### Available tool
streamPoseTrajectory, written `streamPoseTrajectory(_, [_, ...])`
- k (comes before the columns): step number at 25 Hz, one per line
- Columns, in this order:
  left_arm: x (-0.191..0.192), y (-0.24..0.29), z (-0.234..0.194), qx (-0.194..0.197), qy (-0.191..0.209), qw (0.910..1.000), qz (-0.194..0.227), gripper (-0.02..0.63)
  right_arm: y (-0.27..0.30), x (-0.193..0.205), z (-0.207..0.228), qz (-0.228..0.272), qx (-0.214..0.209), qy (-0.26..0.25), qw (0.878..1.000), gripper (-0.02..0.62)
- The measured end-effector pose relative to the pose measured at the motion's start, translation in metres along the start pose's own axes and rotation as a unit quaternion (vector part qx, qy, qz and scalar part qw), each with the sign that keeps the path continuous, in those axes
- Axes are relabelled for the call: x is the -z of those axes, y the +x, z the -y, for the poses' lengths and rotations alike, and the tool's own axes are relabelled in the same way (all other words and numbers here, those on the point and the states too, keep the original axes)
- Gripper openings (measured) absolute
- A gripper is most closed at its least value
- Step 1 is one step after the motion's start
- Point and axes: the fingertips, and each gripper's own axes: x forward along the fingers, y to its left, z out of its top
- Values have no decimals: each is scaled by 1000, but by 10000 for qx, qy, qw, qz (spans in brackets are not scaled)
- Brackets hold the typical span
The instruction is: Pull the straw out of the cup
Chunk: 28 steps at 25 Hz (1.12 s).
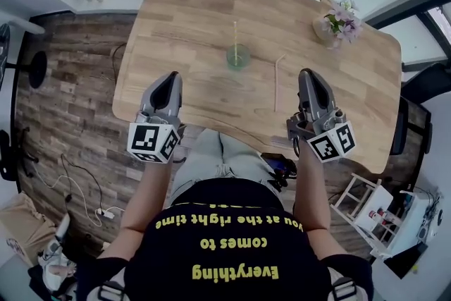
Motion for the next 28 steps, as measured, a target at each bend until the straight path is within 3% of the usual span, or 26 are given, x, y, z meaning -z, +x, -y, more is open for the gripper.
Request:
streamPoseTrajectory(10, [-4, -4, 11, -131, 90, 9998, 87, 0, 28, 10, -8, -375, -649, 116, 9971, 8])
streamPoseTrajectory(28, [5, -26, -2, -574, -39, 9983, 107, 0, 77, 75, -2, -1548, -1174, 126, 9809, 82])
